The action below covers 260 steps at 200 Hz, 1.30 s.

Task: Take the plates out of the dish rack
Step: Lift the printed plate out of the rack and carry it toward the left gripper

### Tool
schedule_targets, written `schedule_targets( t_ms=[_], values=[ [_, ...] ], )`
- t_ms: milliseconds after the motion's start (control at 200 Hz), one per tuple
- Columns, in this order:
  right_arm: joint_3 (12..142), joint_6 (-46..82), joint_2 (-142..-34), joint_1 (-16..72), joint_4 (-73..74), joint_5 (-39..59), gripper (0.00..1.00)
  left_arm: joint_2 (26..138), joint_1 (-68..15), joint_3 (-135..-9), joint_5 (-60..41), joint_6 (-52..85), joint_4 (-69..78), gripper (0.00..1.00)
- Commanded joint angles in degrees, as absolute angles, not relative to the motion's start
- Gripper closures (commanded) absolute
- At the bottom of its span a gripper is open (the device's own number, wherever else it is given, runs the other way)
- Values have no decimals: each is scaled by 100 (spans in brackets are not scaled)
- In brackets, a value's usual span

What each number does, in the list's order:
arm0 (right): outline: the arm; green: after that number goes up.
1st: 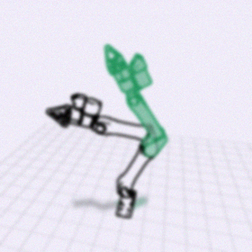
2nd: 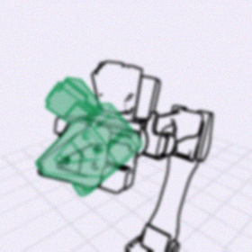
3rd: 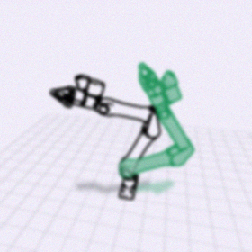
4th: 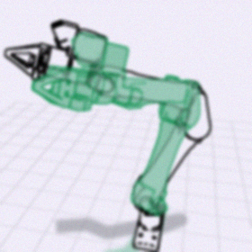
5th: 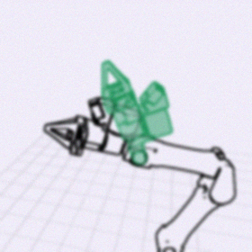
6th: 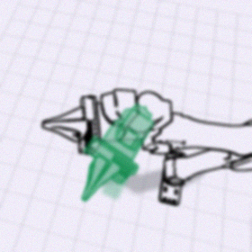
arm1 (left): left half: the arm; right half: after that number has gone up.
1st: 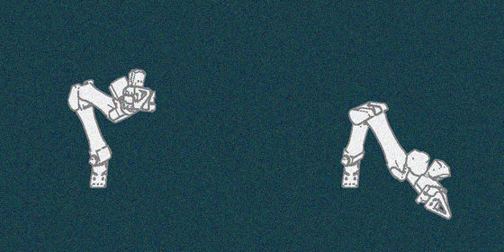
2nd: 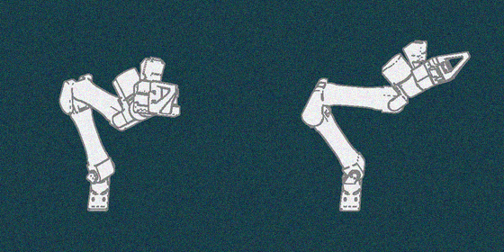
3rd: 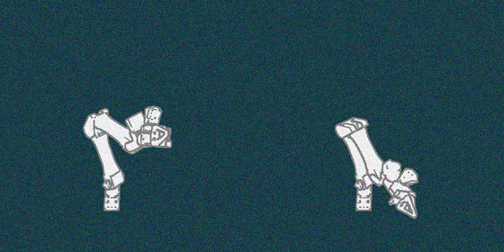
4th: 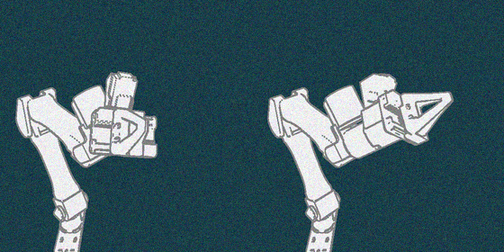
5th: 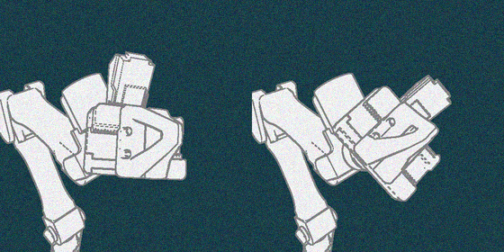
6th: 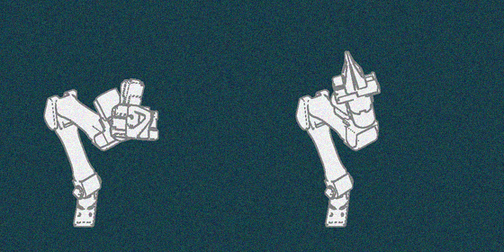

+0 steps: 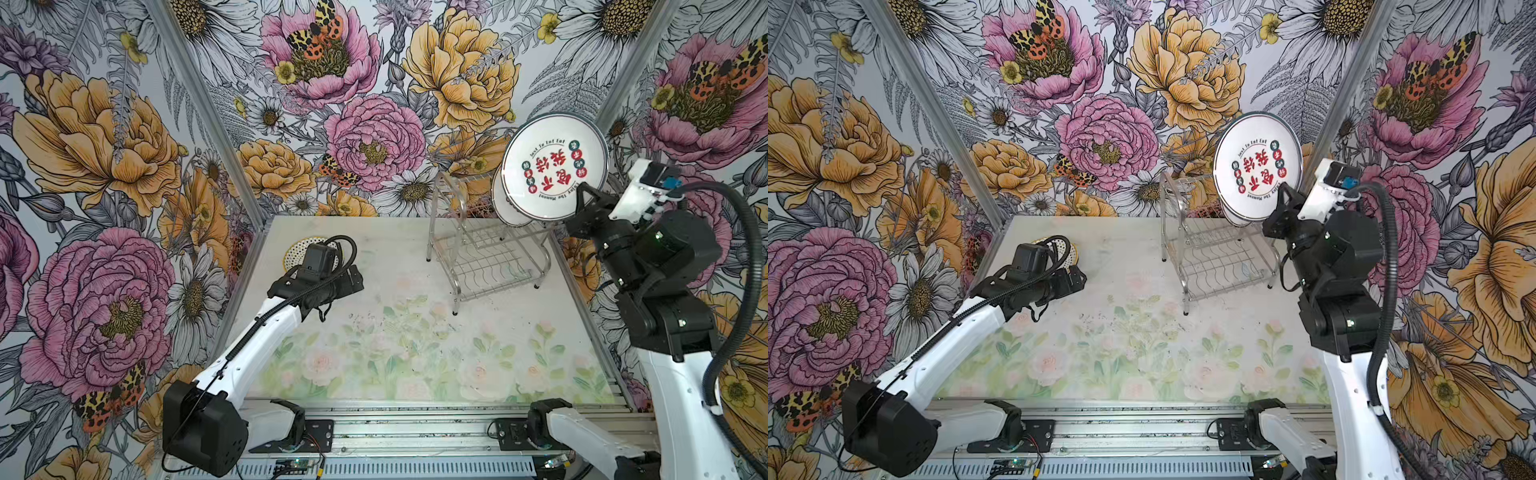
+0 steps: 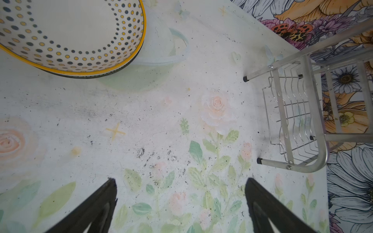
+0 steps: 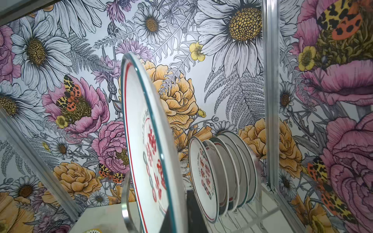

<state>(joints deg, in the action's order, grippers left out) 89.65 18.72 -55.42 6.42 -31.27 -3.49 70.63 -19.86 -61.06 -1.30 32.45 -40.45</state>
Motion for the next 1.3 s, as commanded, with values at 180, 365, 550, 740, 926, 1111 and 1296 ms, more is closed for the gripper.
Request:
schedule_targets(
  t_ms=[180, 365, 550, 740, 926, 1111, 1296],
  values=[
    [7430, 2786, -3917, 650, -3792, 360, 100, 6680, -2093, -5757, -255, 3155, -3799, 1],
    [6489, 3515, -3139, 650, -4257, 1258, 100, 6360, -2236, -5407, -195, 3260, -3585, 1],
    [5489, 4020, -3004, 645, -4238, 2382, 100, 6003, -2340, -5010, -341, 3374, -3319, 1],
    [4911, 4137, -3225, 668, -4093, 2945, 100, 5765, -2445, -4665, -501, 3521, -2983, 1],
    [4523, 4418, -3895, 817, -3448, 3250, 100, 5838, -2566, -4430, -799, 3580, -2541, 1],
    [4470, 4592, -4840, 1578, -2819, 2814, 100, 6056, -2609, -4380, -1165, 3590, -2168, 2],
    [4439, 4909, -5659, 2193, -1951, 2435, 100, 6297, -2610, -4193, -1738, 3718, -1465, 3]
  ],
)
